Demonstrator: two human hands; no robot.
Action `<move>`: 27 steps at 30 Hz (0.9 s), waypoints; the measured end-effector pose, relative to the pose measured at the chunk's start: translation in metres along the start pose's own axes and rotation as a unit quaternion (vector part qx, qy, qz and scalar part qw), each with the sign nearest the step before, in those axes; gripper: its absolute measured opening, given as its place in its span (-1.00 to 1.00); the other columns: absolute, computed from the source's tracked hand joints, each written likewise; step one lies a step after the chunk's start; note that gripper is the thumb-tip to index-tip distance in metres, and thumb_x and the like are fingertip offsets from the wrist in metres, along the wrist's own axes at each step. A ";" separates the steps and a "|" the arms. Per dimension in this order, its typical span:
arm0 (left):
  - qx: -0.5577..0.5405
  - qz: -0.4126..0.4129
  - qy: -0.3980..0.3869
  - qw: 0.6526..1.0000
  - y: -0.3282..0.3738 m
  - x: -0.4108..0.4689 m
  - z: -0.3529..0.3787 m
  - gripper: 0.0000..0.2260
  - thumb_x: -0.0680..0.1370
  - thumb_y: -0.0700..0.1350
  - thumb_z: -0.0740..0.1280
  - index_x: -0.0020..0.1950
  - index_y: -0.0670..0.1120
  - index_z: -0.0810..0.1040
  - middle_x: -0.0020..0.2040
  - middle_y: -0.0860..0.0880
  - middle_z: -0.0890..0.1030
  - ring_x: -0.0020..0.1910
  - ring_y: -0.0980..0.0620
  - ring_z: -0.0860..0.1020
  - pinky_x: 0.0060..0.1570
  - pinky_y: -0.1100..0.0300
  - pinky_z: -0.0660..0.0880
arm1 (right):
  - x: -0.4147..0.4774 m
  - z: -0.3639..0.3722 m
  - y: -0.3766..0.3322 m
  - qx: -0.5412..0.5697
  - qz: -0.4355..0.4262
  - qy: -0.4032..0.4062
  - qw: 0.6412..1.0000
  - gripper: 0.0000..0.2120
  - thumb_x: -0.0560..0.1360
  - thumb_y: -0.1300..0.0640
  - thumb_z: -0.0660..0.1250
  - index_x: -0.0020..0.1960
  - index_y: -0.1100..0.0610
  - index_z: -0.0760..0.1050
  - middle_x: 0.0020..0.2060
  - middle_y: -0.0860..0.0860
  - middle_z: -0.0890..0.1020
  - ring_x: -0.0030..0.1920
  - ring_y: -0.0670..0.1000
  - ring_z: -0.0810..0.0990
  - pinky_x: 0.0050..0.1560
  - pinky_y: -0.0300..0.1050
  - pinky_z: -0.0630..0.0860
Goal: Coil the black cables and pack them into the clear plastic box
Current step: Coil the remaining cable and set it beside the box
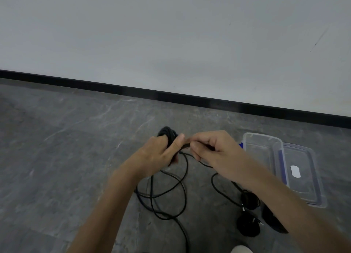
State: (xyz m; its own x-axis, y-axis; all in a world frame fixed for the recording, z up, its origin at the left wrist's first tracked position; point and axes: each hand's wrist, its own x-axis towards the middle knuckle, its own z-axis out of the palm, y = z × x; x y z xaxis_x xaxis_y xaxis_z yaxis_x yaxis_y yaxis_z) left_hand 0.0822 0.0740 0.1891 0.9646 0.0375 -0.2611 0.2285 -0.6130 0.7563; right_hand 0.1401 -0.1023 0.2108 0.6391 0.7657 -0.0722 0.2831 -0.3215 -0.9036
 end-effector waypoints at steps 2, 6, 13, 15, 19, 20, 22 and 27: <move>-0.044 0.003 -0.064 0.997 -0.001 0.000 0.005 -0.20 0.45 0.46 -0.09 -0.12 -0.21 0.60 -0.32 -0.04 0.63 -0.31 0.01 0.60 -0.25 0.22 0.51 | 0.002 -0.002 0.002 -0.005 -0.029 0.038 0.999 -0.78 0.58 0.26 0.24 -0.19 0.19 0.59 -0.46 -0.20 0.51 -0.42 -0.21 0.49 -0.32 -0.40 0.36; -0.129 0.018 -0.138 0.982 0.010 -0.002 0.006 -0.29 0.50 0.40 -0.05 -0.07 -0.19 0.57 -0.33 -0.01 0.60 -0.30 0.06 0.56 -0.20 0.26 0.45 | 0.008 -0.009 0.009 0.006 -0.070 0.118 0.991 -0.92 0.48 0.19 0.40 -0.09 0.08 0.67 -0.28 -0.18 0.67 -0.17 -0.15 0.66 -0.12 -0.19 0.58; -0.248 0.020 -0.155 0.956 0.027 -0.003 0.006 -0.46 0.55 0.32 0.02 -0.10 -0.08 0.57 -0.33 -0.03 0.54 -0.29 0.01 0.51 -0.14 0.18 0.43 | 0.010 -0.018 0.017 0.030 -0.101 0.168 0.980 -0.88 0.39 0.08 0.42 -0.08 0.02 0.67 -0.22 -0.05 0.71 -0.17 -0.08 0.68 -0.11 -0.01 0.62; -0.263 0.014 -0.135 0.955 0.028 0.000 0.008 -0.48 0.54 0.36 0.07 -0.20 -0.02 0.59 -0.42 0.01 0.53 -0.39 0.05 0.50 -0.20 0.15 0.41 | 0.011 -0.018 0.021 -0.031 -0.125 0.166 0.978 -0.85 0.45 0.10 0.39 -0.01 0.06 0.67 -0.21 -0.03 0.70 -0.18 -0.08 0.67 -0.13 -0.04 0.60; -0.247 0.018 -0.063 0.967 0.036 -0.003 0.006 -0.52 0.62 0.18 0.05 -0.22 -0.15 0.50 -0.47 -0.03 0.42 -0.46 0.06 0.40 -0.26 0.14 0.39 | 0.013 -0.018 0.028 -0.122 -0.155 0.153 0.968 -0.75 0.55 0.19 0.31 0.21 0.08 0.59 -0.17 -0.01 0.69 -0.19 -0.09 0.64 -0.14 -0.14 0.58; -0.243 0.019 -0.046 0.969 0.038 -0.005 0.005 -0.52 0.65 0.16 0.04 -0.23 -0.16 0.48 -0.48 -0.04 0.40 -0.46 0.06 0.39 -0.28 0.15 0.38 | 0.013 -0.017 0.029 -0.125 -0.157 0.149 0.968 -0.72 0.56 0.22 0.29 0.25 0.08 0.55 -0.17 -0.05 0.69 -0.22 -0.13 0.62 -0.16 -0.25 0.56; -0.247 0.019 -0.019 0.969 0.038 -0.005 0.007 -0.52 0.66 0.14 0.03 -0.26 -0.14 0.47 -0.48 -0.05 0.38 -0.48 0.05 0.37 -0.29 0.15 0.38 | 0.012 -0.017 0.028 -0.107 -0.151 0.142 0.972 -0.70 0.57 0.27 0.26 0.28 0.11 0.52 -0.25 -0.29 0.63 -0.29 -0.24 0.57 -0.25 -0.45 0.45; -0.325 0.037 -0.057 0.943 0.042 -0.005 0.007 -0.52 0.60 0.18 0.03 -0.35 -0.09 0.40 -0.55 0.00 0.29 -0.54 0.04 0.30 -0.35 0.25 0.35 | 0.013 -0.018 0.022 0.111 -0.067 0.150 0.980 -0.74 0.45 0.09 0.31 0.08 0.14 0.64 -0.42 -0.17 0.61 -0.44 -0.16 0.48 -0.36 -0.40 0.40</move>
State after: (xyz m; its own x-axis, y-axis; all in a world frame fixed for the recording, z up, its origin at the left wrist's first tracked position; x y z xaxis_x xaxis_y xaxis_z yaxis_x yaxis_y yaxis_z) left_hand 0.0863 0.0424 0.2181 0.9692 -0.0948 -0.2274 0.2287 0.0032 0.9735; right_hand 0.1675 -0.1092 0.1974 0.7973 0.5845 0.1506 0.2378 -0.0749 -0.9684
